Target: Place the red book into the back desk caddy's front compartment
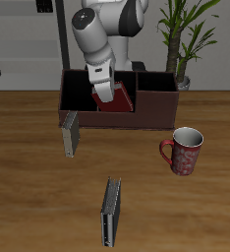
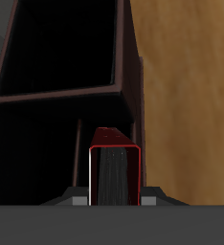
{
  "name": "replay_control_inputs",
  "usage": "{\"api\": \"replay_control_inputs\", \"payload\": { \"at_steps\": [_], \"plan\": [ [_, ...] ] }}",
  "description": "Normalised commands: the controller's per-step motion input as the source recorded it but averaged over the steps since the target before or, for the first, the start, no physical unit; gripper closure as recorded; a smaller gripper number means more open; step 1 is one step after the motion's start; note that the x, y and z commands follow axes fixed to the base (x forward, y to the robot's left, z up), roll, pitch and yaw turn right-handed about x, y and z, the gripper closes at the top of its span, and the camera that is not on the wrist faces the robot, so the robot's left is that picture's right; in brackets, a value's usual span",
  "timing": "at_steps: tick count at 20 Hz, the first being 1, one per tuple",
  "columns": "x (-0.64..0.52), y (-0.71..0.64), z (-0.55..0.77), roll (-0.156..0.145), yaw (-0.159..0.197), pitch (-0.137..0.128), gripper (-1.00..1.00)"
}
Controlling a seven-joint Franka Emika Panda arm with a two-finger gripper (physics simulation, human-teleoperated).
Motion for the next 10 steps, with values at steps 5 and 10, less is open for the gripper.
{"api": "replay_control_inputs", "payload": {
  "at_steps": [5,10],
  "plan": [
    [0.04,0.05,-0.1,0.007,-0.003,0.016,1.0],
    [0.01,0.07,-0.11,0.0,0.0,0.024,1.0]
  ]
}}
